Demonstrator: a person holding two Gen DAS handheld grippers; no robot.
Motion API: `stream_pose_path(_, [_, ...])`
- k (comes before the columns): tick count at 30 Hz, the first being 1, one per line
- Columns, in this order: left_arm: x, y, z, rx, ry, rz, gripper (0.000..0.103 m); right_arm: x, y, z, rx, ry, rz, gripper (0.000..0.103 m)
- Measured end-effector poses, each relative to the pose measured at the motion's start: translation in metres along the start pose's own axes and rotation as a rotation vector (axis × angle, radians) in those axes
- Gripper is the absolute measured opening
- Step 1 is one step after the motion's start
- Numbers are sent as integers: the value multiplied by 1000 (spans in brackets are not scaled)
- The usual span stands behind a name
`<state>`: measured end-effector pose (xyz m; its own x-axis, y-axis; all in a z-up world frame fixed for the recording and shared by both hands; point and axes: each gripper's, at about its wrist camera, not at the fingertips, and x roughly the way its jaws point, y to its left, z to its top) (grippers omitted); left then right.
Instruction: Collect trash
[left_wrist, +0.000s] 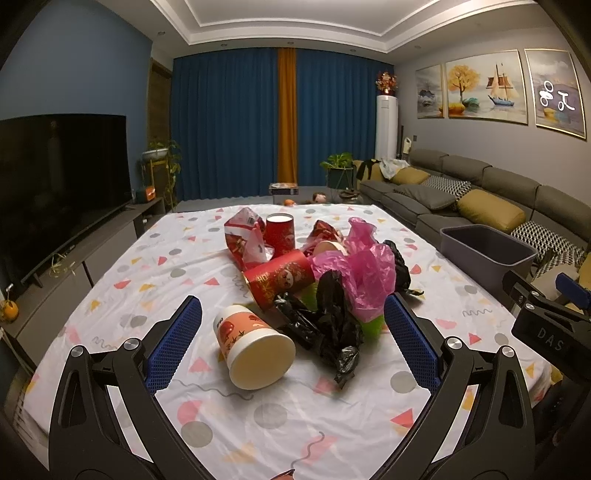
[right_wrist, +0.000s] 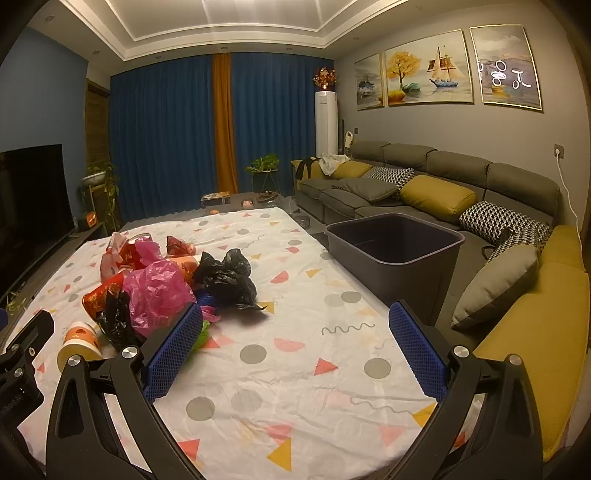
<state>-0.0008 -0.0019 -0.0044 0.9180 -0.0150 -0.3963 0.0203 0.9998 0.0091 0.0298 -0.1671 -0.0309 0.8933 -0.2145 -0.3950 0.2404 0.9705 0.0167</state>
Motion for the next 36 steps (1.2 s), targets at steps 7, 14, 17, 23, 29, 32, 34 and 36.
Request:
stream_pose_path(7, [1, -1, -1, -4, 4, -3, 97, 1, -2, 1, 5, -4, -4, 98])
stream_pose_path(14, [3, -1, -3, -6, 6, -8, 97, 1, -3, 1, 7, -10, -11, 98])
stream_pose_path(17, [3, -1, -3, -6, 7, -7, 97, 0, -3, 1, 7, -13, -13, 98])
stream_pose_path(23, [4, -3, -4, -7, 7, -9, 98, -1, -3, 0, 5, -19, -16, 98])
stream_pose_path(29, [6, -2, -6, -10, 9, -11, 97, -2, -3, 0, 5, -23, -17, 98])
stream_pose_path(32, [6, -2, -6, -8, 9, -11, 97, -2, -3, 1, 5, -24, -17, 98])
stream_pose_path(34, [6, -2, -6, -10, 10, -12, 97, -2, -3, 1, 5, -23, -17, 98])
stream_pose_path(36, [6, -3, -6, -10, 10, -12, 98, -1, -3, 1, 5, -25, -18, 98])
